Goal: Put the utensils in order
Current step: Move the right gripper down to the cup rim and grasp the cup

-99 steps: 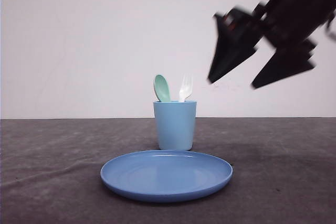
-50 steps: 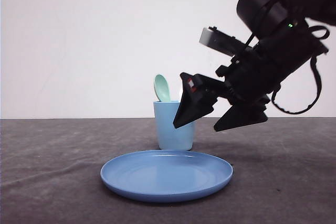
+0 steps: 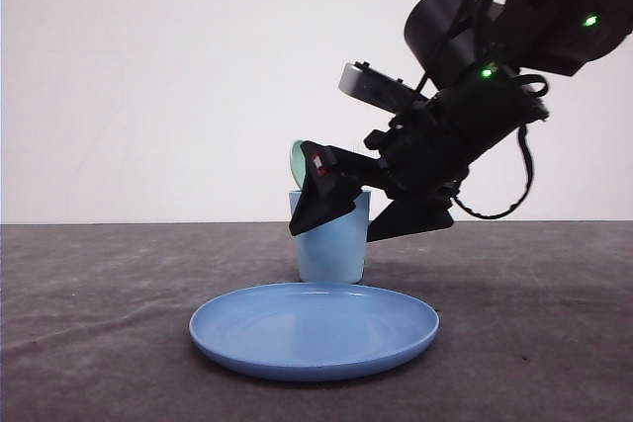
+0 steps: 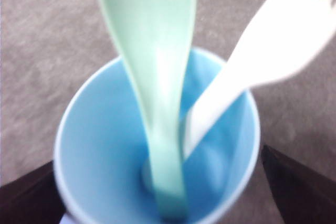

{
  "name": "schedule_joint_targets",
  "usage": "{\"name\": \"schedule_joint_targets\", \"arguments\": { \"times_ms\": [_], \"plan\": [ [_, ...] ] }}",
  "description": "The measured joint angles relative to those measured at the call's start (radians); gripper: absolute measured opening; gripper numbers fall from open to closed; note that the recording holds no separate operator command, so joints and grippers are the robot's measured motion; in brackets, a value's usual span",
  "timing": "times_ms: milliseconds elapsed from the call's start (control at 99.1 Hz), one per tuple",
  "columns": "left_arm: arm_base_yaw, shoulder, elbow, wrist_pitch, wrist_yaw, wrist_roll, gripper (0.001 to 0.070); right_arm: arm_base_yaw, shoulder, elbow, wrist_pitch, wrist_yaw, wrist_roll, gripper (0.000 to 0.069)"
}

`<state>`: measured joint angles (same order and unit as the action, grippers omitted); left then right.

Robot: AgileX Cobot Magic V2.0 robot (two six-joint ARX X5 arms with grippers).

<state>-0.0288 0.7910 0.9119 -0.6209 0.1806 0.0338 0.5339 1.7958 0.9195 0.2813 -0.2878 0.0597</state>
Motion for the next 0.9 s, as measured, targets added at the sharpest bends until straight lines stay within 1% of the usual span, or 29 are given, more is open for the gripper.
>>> {"name": "schedule_joint_targets", "arguments": {
  "times_ms": [192, 393, 454, 575, 625, 696, 898],
  "plan": [
    [0.000, 0.000, 0.000, 0.002, 0.000, 0.000, 0.0276, 0.000, 0.036, 0.055, -0.003, -0.008, 0.000, 0.0681],
    [0.000, 0.000, 0.000, 0.003, 0.000, 0.000, 0.0276, 0.002, 0.040, 0.059, -0.003, -0.008, -0.006, 0.0676],
    [0.000, 0.000, 0.000, 0.004, 0.000, 0.000, 0.0276, 0.003, 0.040, 0.059, -0.005, -0.008, -0.008, 0.0640],
    [0.000, 0.000, 0.000, 0.004, 0.000, 0.000, 0.0276, 0.005, 0.040, 0.059, -0.005, -0.007, -0.010, 0.0509],
    [0.000, 0.000, 0.000, 0.004, 0.000, 0.000, 0.0276, 0.007, 0.040, 0.059, -0.005, -0.006, -0.011, 0.0474],
    [0.000, 0.000, 0.000, 0.004, 0.000, 0.000, 0.0276, 0.008, 0.040, 0.059, -0.005, -0.005, -0.011, 0.0454],
    [0.000, 0.000, 0.000, 0.004, 0.000, 0.000, 0.0276, 0.009, 0.032, 0.060, -0.025, -0.017, -0.011, 0.0453]
  ]
}}
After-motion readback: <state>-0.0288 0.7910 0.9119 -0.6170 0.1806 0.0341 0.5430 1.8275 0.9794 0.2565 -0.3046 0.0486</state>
